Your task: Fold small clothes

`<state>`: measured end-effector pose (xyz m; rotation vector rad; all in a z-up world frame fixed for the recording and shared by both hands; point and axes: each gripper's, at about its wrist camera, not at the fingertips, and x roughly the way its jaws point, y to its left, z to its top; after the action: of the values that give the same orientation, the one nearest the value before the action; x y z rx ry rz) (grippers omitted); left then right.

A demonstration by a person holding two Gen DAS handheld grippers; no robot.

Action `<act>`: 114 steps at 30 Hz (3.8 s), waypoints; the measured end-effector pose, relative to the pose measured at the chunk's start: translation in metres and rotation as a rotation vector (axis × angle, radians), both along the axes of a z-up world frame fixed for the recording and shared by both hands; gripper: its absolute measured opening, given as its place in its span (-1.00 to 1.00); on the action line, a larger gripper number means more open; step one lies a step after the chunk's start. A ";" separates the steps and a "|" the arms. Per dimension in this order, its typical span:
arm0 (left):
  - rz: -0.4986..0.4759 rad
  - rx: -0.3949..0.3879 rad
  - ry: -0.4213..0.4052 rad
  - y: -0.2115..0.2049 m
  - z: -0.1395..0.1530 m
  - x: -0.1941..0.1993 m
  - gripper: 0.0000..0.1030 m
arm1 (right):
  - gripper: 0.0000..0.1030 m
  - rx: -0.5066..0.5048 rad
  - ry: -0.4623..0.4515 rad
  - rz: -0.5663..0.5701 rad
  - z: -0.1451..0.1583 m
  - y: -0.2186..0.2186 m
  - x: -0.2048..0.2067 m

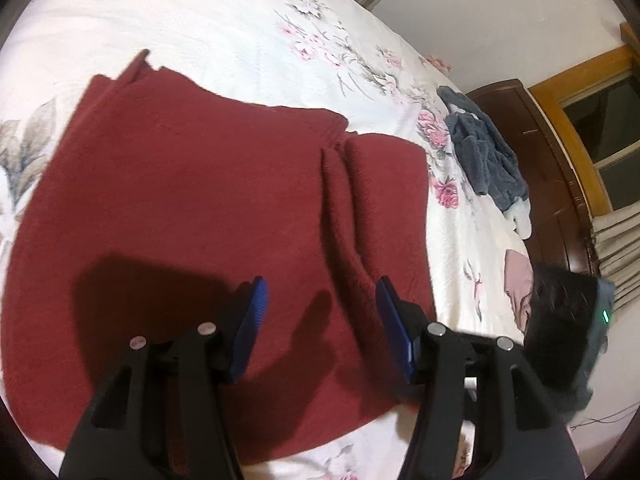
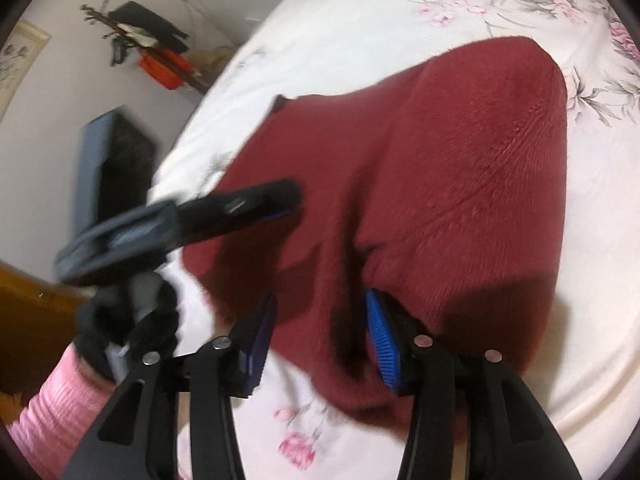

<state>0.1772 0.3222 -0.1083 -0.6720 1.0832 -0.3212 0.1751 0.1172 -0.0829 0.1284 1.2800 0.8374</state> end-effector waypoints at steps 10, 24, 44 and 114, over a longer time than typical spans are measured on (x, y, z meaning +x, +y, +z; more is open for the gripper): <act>-0.037 -0.076 -0.020 -0.031 -0.003 0.023 0.09 | -0.06 0.102 0.018 -0.056 0.014 -0.073 -0.028; -0.046 -0.057 0.017 -0.053 -0.020 0.039 0.15 | -0.06 0.111 0.050 -0.152 -0.021 -0.126 -0.028; -0.080 0.082 -0.069 -0.101 0.007 0.050 -0.71 | -0.06 0.105 0.059 -0.209 -0.028 -0.130 -0.028; 0.039 0.118 -0.095 0.106 0.038 -0.136 -0.92 | 0.04 0.091 0.100 -0.062 -0.018 -0.009 -0.032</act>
<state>0.0410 0.4278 -0.0704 -0.5663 0.9890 -0.2512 0.1428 0.1086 -0.1007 0.2841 1.3249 0.8443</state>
